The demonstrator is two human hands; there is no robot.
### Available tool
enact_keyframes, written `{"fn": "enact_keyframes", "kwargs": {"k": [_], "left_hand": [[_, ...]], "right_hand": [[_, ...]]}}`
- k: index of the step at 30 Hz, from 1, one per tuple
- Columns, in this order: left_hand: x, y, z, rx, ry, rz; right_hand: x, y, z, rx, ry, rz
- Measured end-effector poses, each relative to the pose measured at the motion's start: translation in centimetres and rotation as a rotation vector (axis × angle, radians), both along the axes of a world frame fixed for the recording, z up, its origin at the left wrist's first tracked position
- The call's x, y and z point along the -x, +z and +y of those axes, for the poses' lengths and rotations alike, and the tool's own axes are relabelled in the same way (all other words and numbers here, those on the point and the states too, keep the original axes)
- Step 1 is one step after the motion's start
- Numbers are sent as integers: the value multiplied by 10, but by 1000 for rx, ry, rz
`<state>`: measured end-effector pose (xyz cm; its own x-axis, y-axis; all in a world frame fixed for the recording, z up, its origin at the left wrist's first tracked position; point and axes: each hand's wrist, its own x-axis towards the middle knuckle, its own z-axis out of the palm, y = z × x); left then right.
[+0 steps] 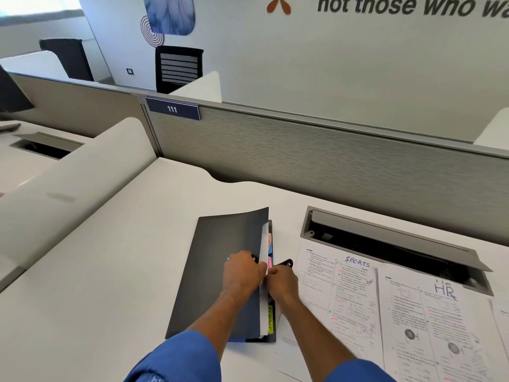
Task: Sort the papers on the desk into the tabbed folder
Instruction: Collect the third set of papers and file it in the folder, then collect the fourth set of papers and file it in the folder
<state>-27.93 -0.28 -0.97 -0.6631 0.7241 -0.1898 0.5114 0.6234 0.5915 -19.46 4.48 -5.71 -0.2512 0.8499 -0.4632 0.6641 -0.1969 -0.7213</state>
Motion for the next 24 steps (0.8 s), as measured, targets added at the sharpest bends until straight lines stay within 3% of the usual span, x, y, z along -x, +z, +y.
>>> {"fn": "enact_keyframes", "kwargs": {"k": [14,20,24], "left_hand": [[-4,-3,2,78,-19,22],[-29,1,19,94,-91,32],[-59,8,35,6,-132,15]], "right_hand": [[-10,0,-1,-114,85,3],[-55,10,15,-200,-134,166],[-96,20,27,-363,-195,93]]}}
